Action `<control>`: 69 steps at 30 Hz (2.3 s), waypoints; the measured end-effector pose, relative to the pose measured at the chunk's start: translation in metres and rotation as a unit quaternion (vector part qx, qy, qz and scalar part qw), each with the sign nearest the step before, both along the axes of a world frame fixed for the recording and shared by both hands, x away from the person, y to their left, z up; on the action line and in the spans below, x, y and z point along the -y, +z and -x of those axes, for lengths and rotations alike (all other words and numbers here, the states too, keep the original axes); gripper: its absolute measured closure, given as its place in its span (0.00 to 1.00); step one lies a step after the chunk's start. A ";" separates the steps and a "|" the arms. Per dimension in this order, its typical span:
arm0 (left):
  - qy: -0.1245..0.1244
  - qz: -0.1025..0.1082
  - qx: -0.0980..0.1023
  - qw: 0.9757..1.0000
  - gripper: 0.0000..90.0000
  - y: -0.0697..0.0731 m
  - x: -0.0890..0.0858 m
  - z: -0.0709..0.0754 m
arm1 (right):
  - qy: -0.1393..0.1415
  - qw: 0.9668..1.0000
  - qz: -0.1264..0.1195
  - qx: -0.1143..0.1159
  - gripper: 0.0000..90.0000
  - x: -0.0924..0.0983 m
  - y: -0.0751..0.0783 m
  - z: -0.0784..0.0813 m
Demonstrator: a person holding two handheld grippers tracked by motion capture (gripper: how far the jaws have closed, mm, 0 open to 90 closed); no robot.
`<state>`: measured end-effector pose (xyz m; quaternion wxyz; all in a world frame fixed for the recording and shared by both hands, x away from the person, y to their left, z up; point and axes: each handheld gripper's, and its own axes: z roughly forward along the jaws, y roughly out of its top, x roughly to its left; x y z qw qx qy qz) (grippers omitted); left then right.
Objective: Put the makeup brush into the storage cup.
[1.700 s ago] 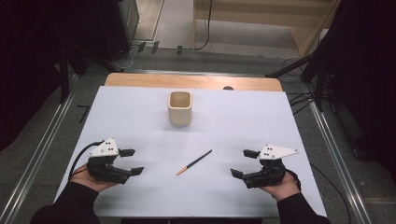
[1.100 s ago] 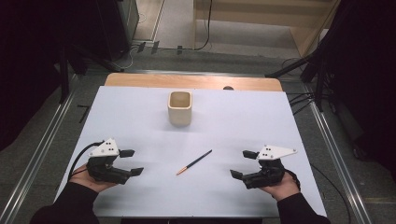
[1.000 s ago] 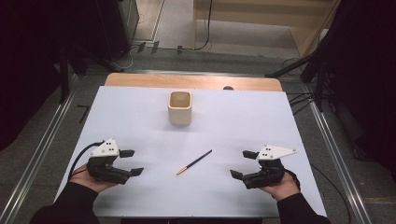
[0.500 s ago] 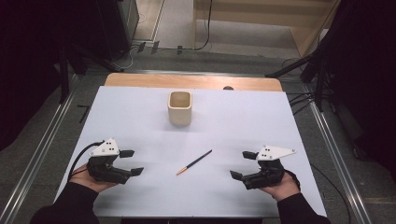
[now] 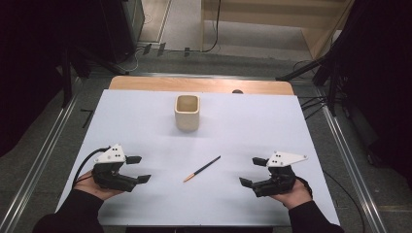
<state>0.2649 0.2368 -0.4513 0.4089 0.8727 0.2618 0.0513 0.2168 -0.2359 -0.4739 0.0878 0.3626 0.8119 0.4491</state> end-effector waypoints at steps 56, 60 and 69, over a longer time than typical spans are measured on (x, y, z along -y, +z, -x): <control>-0.075 0.012 0.002 0.997 0.30 0.000 0.053 -0.022 | -0.002 1.000 -0.005 -0.004 0.16 0.001 0.000 0.000; -0.076 0.009 0.003 0.997 0.30 0.000 0.058 -0.023 | -0.002 1.000 -0.005 -0.004 0.16 0.001 -0.001 0.000; -0.078 0.003 0.006 0.997 0.30 0.000 0.072 -0.026 | -0.003 1.000 -0.005 -0.004 0.16 0.001 -0.001 0.000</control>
